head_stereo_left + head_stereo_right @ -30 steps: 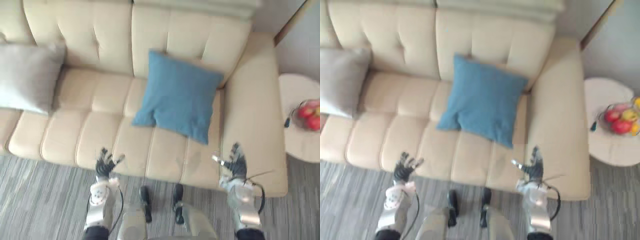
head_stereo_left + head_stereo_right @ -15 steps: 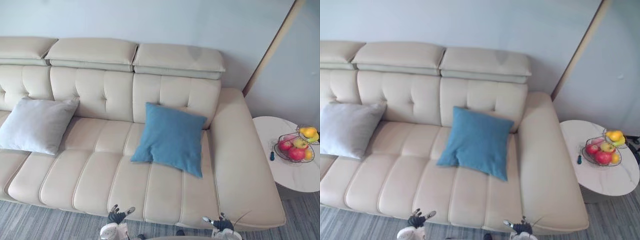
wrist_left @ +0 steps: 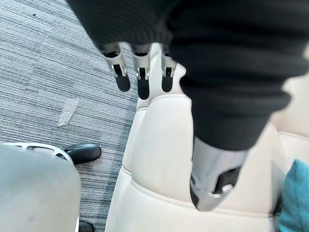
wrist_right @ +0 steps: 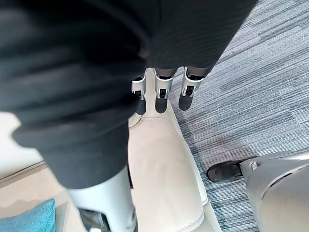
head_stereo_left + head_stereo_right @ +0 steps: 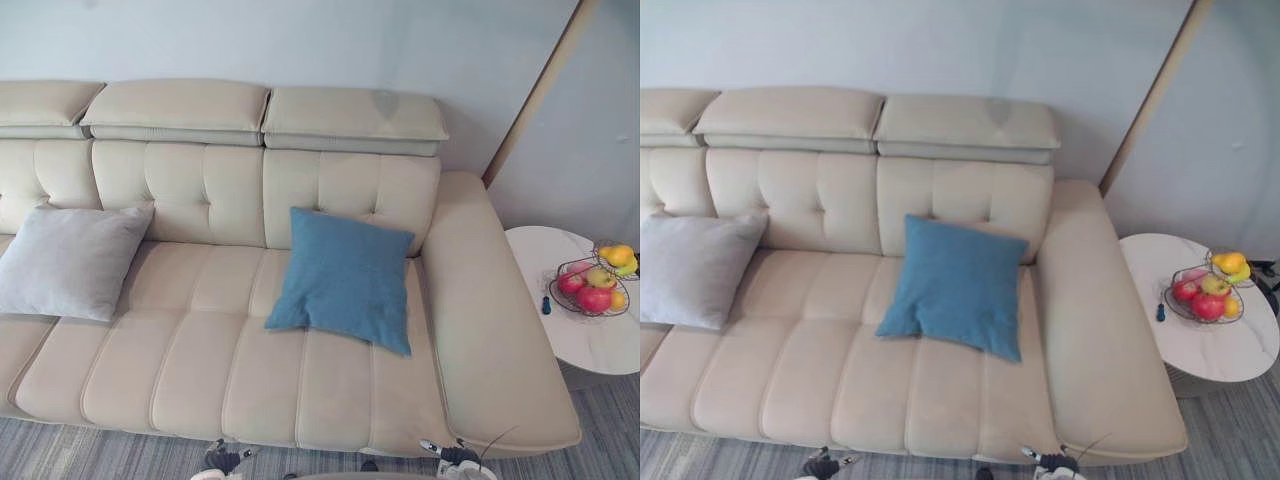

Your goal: Pick up cushions and gather them together orderly.

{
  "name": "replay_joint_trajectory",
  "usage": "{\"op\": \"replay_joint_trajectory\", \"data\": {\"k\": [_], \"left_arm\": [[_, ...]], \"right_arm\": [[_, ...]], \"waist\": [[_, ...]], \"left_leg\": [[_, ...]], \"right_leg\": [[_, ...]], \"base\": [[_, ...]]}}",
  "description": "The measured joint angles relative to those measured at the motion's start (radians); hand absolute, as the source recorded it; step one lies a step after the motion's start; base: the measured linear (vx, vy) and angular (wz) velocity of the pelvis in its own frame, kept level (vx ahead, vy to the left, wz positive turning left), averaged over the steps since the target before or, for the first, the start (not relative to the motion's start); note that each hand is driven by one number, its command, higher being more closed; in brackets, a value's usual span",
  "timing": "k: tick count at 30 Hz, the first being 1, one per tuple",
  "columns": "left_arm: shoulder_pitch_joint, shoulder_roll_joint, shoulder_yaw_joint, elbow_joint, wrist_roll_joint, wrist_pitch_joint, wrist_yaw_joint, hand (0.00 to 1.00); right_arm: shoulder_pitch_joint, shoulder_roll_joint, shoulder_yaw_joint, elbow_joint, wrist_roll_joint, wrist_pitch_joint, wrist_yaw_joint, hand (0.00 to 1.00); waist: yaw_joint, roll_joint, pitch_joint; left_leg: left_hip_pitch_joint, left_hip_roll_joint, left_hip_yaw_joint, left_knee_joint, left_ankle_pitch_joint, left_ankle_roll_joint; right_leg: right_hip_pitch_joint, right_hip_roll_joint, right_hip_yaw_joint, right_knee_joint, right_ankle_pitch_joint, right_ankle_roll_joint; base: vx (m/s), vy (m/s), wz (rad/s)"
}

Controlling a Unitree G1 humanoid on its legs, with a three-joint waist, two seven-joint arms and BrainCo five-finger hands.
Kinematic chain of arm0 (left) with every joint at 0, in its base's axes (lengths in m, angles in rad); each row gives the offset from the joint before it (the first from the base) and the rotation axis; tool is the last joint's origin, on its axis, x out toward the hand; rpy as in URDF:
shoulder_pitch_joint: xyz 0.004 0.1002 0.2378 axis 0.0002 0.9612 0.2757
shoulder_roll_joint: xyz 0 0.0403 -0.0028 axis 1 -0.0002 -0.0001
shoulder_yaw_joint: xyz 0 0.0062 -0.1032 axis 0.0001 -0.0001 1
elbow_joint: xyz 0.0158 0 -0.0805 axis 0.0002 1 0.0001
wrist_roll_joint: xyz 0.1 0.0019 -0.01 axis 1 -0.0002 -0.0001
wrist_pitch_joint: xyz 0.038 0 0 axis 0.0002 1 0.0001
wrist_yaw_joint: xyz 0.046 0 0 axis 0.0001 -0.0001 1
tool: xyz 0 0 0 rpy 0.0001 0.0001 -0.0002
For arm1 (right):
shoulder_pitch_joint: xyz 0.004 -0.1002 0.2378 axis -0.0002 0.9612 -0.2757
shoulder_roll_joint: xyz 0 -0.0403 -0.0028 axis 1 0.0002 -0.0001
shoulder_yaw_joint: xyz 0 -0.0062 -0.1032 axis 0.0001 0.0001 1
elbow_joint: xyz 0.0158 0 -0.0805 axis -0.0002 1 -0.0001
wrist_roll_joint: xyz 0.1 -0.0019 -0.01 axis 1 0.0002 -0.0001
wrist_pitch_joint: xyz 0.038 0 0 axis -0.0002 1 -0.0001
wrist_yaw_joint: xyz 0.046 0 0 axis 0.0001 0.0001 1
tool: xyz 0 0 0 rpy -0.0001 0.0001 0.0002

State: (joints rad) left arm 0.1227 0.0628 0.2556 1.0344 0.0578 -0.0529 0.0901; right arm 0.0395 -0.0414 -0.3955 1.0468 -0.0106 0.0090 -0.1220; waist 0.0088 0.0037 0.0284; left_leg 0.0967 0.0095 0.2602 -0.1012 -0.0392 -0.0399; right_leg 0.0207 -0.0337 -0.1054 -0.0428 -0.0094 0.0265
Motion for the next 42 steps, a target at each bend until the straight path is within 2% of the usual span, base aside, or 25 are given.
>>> {"op": "replay_joint_trajectory", "data": {"k": [4, 9, 12, 14, 16, 17, 18, 19, 20, 21, 22, 23, 24, 25, 26, 27, 29, 33, 35, 37, 39, 40, 42], "left_arm": [[-0.002, -0.01, 0.003, -0.002, -0.001, 0.0, 0.011, 0.0], [-0.019, -0.018, 0.0, -0.005, -0.002, 0.001, 0.022, 0.0], [-0.044, -0.029, -0.001, -0.006, -0.004, 0.002, 0.024, 0.0], [-0.082, -0.038, -0.01, -0.005, -0.004, 0.005, 0.034, 0.0], [-0.102, -0.041, -0.018, -0.006, -0.004, 0.008, 0.037, 0.0], [-0.129, -0.044, -0.019, -0.012, -0.004, 0.015, 0.037, 0.0], [-0.136, -0.048, -0.017, -0.041, -0.004, 0.016, 0.038, 0.0], [-0.142, -0.047, -0.017, -0.05, -0.004, 0.014, 0.038, 0.0], [-0.149, -0.048, -0.02, -0.06, -0.004, 0.012, 0.038, 0.0], [-0.145, -0.044, -0.02, -0.07, -0.005, 0.011, 0.039, 0.0], [-0.141, -0.04, -0.02, -0.069, -0.007, 0.012, 0.039, 0.0], [-0.123, -0.026, -0.019, -0.071, -0.016, 0.013, 0.041, 0.0], [-0.108, -0.013, -0.018, -0.069, -0.023, 0.014, 0.041, 0.0], [-0.107, -0.008, -0.019, -0.068, -0.023, 0.015, 0.041, 0.0], [-0.097, -0.01, -0.021, -0.059, -0.024, 0.017, 0.041, 0.0], [-0.092, -0.015, -0.023, -0.058, -0.024, 0.017, 0.041, 0.0], [-0.082, -0.036, -0.055, -0.045, -0.037, 0.017, 0.041, 0.0], [-0.079, -0.038, -0.081, -0.034, -0.043, 0.017, 0.042, 0.0], [-0.079, -0.037, -0.096, -0.039, -0.043, 0.015, 0.041, 0.0], [-0.082, -0.04, -0.095, -0.043, -0.043, 0.015, 0.041, 0.0], [-0.085, -0.051, -0.071, -0.046, -0.043, 0.016, 0.041, 0.0], [-0.084, -0.061, -0.044, -0.046, -0.044, 0.018, 0.04, 0.0], [-0.082, -0.078, -0.036, -0.047, -0.046, 0.019, 0.04, 0.0]], "right_arm": [[0.001, 0.01, 0.046, -0.007, -0.011, 0.0, -0.008, 0.0], [0.002, 0.041, 0.064, -0.017, -0.03, 0.003, -0.016, 0.0], [0.001, 0.042, 0.1, -0.06, -0.033, 0.01, -0.021, 0.0], [-0.026, 0.046, 0.155, -0.098, -0.04, 0.011, -0.03, 0.0], [-0.054, 0.051, 0.178, -0.103, -0.049, 0.013, -0.033, 0.0], [-0.059, 0.064, 0.186, -0.132, -0.055, 0.017, -0.036, 0.0], [-0.069, 0.07, 0.2, -0.15, -0.057, 0.018, -0.037, 0.0], [-0.062, 0.072, 0.202, -0.159, -0.058, 0.018, -0.037, 0.0], [-0.046, 0.075, 0.204, -0.16, -0.058, 0.018, -0.036, 0.0], [-0.033, 0.08, 0.207, -0.158, -0.058, 0.018, -0.036, 0.0], [-0.029, 0.081, 0.211, -0.156, -0.059, 0.017, -0.035, 0.0], [-0.02, 0.081, 0.222, -0.151, -0.062, 0.017, -0.033, 0.0], [-0.022, 0.079, 0.22, -0.122, -0.069, 0.012, -0.033, 0.0], [-0.027, 0.077, 0.22, -0.109, -0.069, 0.013, -0.033, 0.0], [-0.05, 0.061, 0.22, -0.084, -0.077, 0.012, -0.034, 0.0], [-0.052, 0.055, 0.22, -0.08, -0.078, 0.013, -0.034, 0.0], [-0.091, 0.002, 0.221, -0.061, -0.079, 0.014, -0.037, 0.0], [-0.078, -0.017, 0.22, -0.046, -0.079, 0.018, -0.047, 0.0], [-0.064, -0.024, 0.207, -0.046, -0.08, 0.02, -0.053, 0.0], [-0.056, -0.016, 0.204, -0.046, -0.08, 0.02, -0.054, 0.0], [-0.065, -0.016, 0.197, -0.05, -0.087, 0.02, -0.054, 0.0], [-0.06, -0.014, 0.189, -0.054, -0.087, 0.02, -0.055, 0.0], [-0.037, -0.003, 0.172, -0.075, -0.087, 0.022, -0.055, 0.0]], "waist": [[0.003, 0.003, 0.007], [0.004, -0.005, 0.028], [0.015, -0.008, 0.041], [0.028, -0.015, 0.058], [0.035, -0.02, 0.069], [0.037, -0.024, 0.077], [0.042, -0.015, 0.081], [0.041, -0.017, 0.08], [0.041, -0.019, 0.081], [0.042, -0.023, 0.078], [0.041, -0.031, 0.073], [0.042, -0.045, 0.064], [0.04, -0.062, 0.052], [0.04, -0.072, 0.045], [0.049, -0.064, 0.037], [0.052, -0.054, 0.036], [0.053, -0.006, 0.045], [0.04, 0.012, 0.066], [0.027, 0.017, 0.071], [0.027, 0.017, 0.071], [0.03, 0.018, 0.075], [0.03, 0.021, 0.073], [0.021, 0.031, 0.073]], "left_leg": [[0.007, 0.007, 0.002, 0.002, 0.0, 0.0], [-0.007, 0.015, 0.017, 0.026, -0.009, 0.005], [-0.031, 0.028, 0.072, 0.07, -0.036, 0.002], [-0.092, 0.057, 0.149, 0.145, -0.069, 0.002], [-0.133, 0.085, 0.192, 0.2, -0.085, 0.007], [-0.158, 0.106, 0.224, 0.243, -0.088, 0.014], [-0.162, 0.136, 0.245, 0.253, -0.087, 0.023], [-0.157, 0.138, 0.254, 0.254, -0.089, 0.025], [-0.139, 0.136, 0.251, 0.261, -0.089, 0.025], [-0.133, 0.135, 0.247, 0.287, -0.089, 0.025], [-0.134, 0.135, 0.246, 0.299, -0.089, 0.026], [-0.137, 0.135, 0.24, 0.329, -0.089, 0.025], [-0.153, 0.133, 0.225, 0.358, -0.089, 0.025], [-0.165, 0.137, 0.218, 0.375, -0.088, 0.023], [-0.197, 0.158, 0.203, 0.408, -0.074, 0.006], [-0.207, 0.167, 0.198, 0.412, -0.067, 0.003], [-0.245, 0.206, 0.196, 0.4, -0.034, -0.036], [-0.227, 0.238, 0.184, 0.392, 0.002, -0.06], [-0.221, 0.242, 0.109, 0.378, 0.046, -0.089], [-0.222, 0.24, 0.071, 0.361, 0.062, -0.095], [-0.237, 0.24, 0.012, 0.405, 0.017, -0.093], [-0.232, 0.222, -0.035, 0.495, -0.064, -0.087], [-0.226, 0.2, -0.074, 0.525, -0.101, -0.09]], "right_leg": [[0.002, -0.001, -0.005, -0.001, 0.0, 0.0], [-0.006, -0.001, -0.003, 0.002, 0.001, 0.0], [-0.046, 0.005, 0.041, 0.026, 0.006, 0.0], [-0.119, 0.024, 0.096, 0.064, 0.038, 0.012], [-0.167, 0.041, 0.101, 0.079, 0.073, 0.029], [-0.19, 0.055, 0.117, 0.078, 0.123, 0.046], [-0.21, 0.057, 0.082, 0.154, 0.074, 0.041], [-0.231, 0.041, 0.043, 0.261, 0.008, 0.017], [-0.243, -0.024, -0.024, 0.496, -0.099, 0.006], [-0.233, -0.093, -0.047, 0.647, -0.13, 0.021], [-0.223, -0.12, -0.048, 0.687, -0.133, 0.025], [-0.188, -0.189, -0.038, 0.743, -0.137, 0.035], [-0.146, -0.221, -0.014, 0.677, -0.143, 0.063], [-0.124, -0.207, -0.003, 0.638, -0.164, 0.089], [-0.081, -0.174, 0.001, 0.524, -0.197, 0.096], [-0.069, -0.161, 0.002, 0.487, -0.2, 0.096], [-0.021, -0.108, -0.002, 0.307, -0.2, 0.096], [0.035, -0.07, -0.018, 0.241, -0.196, 0.089], [0.025, -0.056, -0.035, 0.272, -0.19, 0.079], [0.005, -0.056, -0.04, 0.279, -0.178, 0.06], [-0.03, -0.063, -0.038, 0.285, -0.175, 0.043], [-0.034, -0.074, -0.017, 0.285, -0.177, 0.035], [-0.037, -0.074, 0.006, 0.292, -0.177, 0.036]], "base": [[0.0, 0.0, 0.0], [-0.01, -0.009, -0.05], [-0.02, -0.015, -0.51], [-0.06, -0.031, -0.97], [-0.08, -0.039, -0.86], [-0.11, -0.064, -0.89], [-0.1, -0.056, -0.65], [-0.01, -0.047, -0.23], [0.02, -0.067, 0.17], [0.03, -0.099, 0.23], [0.01, -0.169, 0.2], [-0.01, -0.228, 0.19], [-0.02, -0.262, 0.19], [-0.06, -0.299, 0.03], [-0.07, -0.249, -0.12], [-0.11, -0.297, -0.27], [-0.12, -0.265, -0.3], [-0.14, -0.22, -0.02], [-0.11, -0.159, 0.15], [-0.09, -0.1, -0.27], [-0.1, -0.022, -0.74], [-0.08, 0.132, -0.85], [-0.1, 0.162, -0.51]]}}
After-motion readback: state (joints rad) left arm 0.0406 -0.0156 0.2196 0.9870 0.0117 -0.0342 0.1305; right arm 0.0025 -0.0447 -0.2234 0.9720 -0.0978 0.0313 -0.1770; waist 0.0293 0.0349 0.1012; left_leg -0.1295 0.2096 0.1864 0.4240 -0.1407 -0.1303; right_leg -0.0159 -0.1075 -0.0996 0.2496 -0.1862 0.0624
